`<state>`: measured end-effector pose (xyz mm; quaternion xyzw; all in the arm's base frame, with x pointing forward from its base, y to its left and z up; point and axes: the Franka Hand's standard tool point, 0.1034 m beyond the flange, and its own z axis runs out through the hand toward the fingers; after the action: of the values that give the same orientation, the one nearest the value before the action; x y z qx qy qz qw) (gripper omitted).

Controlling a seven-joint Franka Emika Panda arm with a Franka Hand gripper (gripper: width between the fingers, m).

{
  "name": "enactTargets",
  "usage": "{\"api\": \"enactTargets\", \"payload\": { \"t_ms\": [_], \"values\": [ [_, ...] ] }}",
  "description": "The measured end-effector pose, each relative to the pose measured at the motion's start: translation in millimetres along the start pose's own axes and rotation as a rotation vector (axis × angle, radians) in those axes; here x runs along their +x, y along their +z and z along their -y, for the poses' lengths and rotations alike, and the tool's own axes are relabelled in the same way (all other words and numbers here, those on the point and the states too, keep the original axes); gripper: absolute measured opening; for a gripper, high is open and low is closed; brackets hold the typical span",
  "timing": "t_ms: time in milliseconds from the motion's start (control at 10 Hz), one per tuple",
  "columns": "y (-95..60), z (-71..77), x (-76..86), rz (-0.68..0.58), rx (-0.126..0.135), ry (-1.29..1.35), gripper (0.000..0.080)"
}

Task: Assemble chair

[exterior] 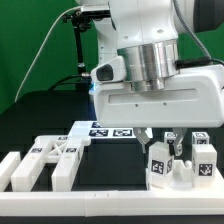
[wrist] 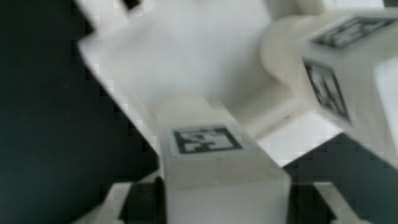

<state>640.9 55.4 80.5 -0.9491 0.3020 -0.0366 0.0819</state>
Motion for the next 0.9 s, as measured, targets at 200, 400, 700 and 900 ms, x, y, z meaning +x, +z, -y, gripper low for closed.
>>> {"api": "enactTargets", "payload": {
  "t_ms": [200, 400, 700, 900],
  "values": [
    [-0.4, 0.5, 1.7, -0.004, 0.011, 0.352, 0.0297],
    [-1.2, 3.5, 1.2, 0.000, 0.019, 0.695, 0.0297],
    [-0.9, 3.3, 1.6, 0.011, 0.032, 0.798, 0.0295],
    [-0.7, 2.9, 1.7, 0.008, 0.030, 0.745, 0.0362]
  ]
}}
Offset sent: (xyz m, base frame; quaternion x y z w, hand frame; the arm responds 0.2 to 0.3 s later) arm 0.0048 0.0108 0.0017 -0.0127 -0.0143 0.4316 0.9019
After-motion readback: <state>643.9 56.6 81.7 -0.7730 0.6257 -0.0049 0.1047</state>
